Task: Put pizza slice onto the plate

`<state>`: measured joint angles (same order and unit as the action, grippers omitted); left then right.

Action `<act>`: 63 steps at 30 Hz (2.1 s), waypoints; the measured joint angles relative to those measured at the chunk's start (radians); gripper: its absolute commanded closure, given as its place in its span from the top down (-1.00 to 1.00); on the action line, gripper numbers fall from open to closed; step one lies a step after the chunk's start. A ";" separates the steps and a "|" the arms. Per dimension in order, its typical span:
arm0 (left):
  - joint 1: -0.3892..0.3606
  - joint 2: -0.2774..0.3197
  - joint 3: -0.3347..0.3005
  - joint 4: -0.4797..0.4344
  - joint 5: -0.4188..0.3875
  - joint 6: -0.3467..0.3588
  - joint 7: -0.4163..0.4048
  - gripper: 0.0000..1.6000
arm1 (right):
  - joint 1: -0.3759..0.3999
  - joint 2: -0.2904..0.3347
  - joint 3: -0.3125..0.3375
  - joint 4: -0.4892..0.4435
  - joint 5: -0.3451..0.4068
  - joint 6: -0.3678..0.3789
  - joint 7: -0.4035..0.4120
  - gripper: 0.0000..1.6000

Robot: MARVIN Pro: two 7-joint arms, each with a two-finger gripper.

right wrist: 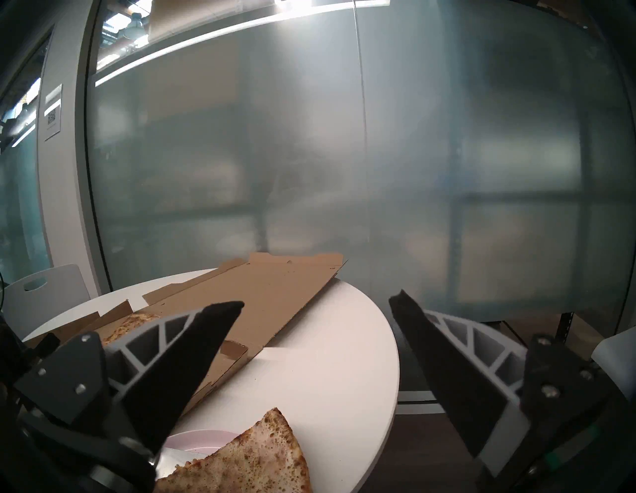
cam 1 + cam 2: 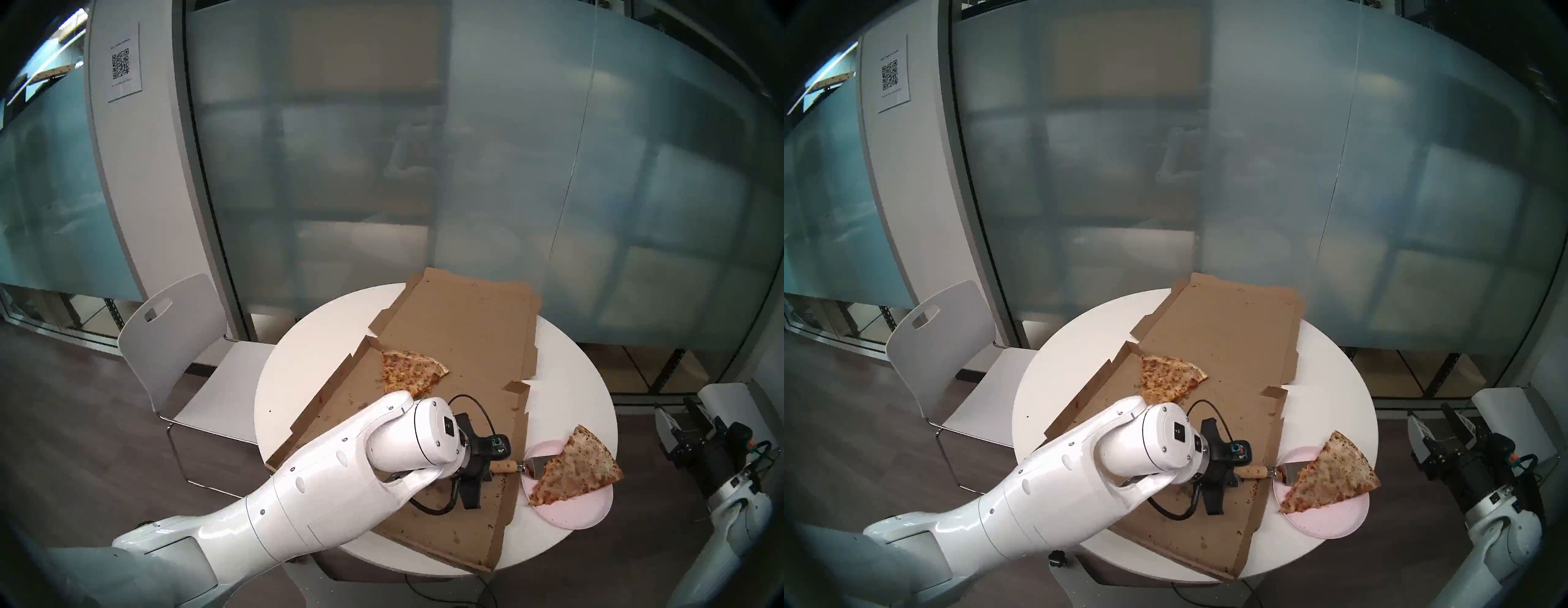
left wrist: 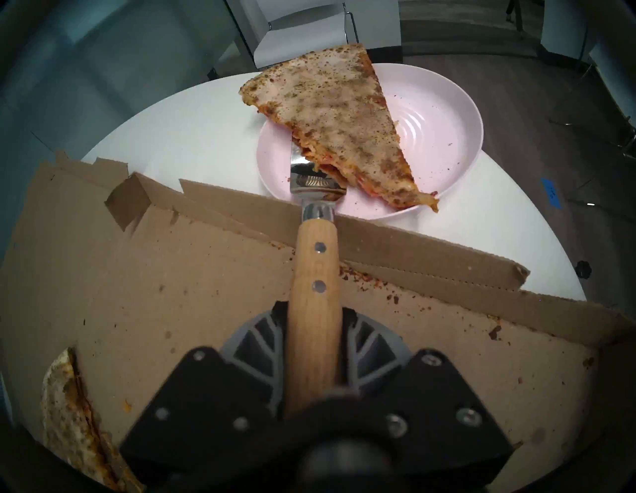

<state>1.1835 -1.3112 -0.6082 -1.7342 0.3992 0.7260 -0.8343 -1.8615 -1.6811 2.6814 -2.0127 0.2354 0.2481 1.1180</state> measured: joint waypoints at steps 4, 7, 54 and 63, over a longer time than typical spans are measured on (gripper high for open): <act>-0.006 0.011 0.003 -0.008 0.016 -0.001 0.001 -1.00 | 0.001 0.000 -0.004 0.000 -0.001 0.000 0.001 1.00; -0.007 0.015 0.003 -0.011 0.019 -0.002 0.001 -1.00 | 0.001 0.000 -0.006 0.000 -0.002 0.000 0.001 1.00; -0.081 0.129 0.071 -0.184 0.180 0.046 -0.054 -1.00 | -0.001 -0.038 0.010 -0.027 -0.006 -0.002 0.036 1.00; -0.100 0.139 0.101 -0.206 0.215 0.053 -0.060 -1.00 | -0.002 -0.043 0.011 -0.027 -0.006 -0.004 0.043 1.00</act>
<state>1.0831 -1.1718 -0.5074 -1.9398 0.6144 0.7793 -0.8946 -1.8633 -1.7240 2.6924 -2.0402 0.2294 0.2445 1.1610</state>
